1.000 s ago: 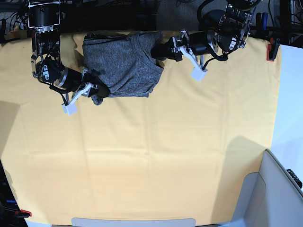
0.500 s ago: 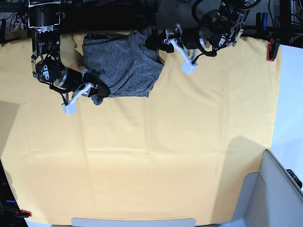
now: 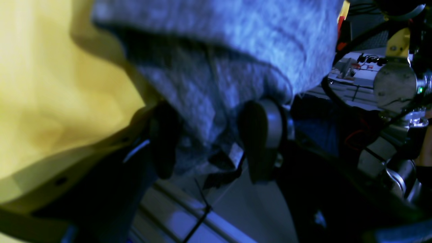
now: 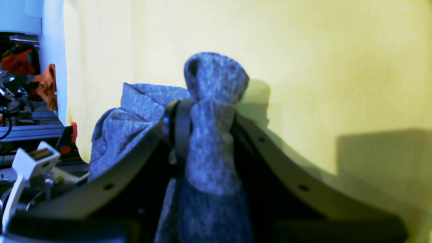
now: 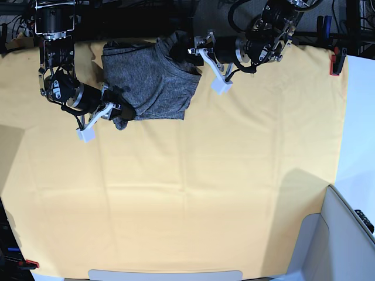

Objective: Fold the T-shirt properly
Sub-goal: 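Lift the bundle with both grippers and pull it toward the table center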

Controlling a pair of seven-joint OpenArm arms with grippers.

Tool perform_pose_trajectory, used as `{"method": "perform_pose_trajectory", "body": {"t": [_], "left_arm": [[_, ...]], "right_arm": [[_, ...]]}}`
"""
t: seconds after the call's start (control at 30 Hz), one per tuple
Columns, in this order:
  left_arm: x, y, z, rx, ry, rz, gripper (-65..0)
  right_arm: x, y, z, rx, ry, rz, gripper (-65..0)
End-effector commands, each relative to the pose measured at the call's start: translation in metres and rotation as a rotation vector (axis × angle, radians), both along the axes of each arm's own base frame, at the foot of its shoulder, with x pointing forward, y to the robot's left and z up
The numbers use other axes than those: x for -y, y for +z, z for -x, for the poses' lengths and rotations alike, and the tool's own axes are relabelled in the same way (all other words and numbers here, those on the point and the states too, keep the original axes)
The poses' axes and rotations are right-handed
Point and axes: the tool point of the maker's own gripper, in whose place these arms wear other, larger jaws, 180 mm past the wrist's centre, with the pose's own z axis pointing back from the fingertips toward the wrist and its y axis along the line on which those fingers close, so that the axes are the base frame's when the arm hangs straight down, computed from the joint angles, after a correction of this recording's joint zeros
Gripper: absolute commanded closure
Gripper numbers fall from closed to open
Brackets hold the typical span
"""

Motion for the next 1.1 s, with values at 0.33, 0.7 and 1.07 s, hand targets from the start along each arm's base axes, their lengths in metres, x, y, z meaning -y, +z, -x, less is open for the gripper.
{"method": "perform_pose_trajectory", "body": {"t": [0.33,0.7,1.07], "left_arm": [[0.017,-0.003,0.005,-0.011,-0.086,0.011,-7.8],[0.01,0.008,-0.017,0.013,-0.147,-0.018,-0.3],[-0.01,0.014,-0.086,0.053,-0.091,-0.115,-0.3]], "right_arm": [[0.0,-0.003,0.006,-0.031,0.009,0.002,-2.8],[0.001,0.013,0.015,0.072,0.084,0.181,-1.1],[0.022,0.011,0.04,0.062,0.013,0.219,-1.1]]}}
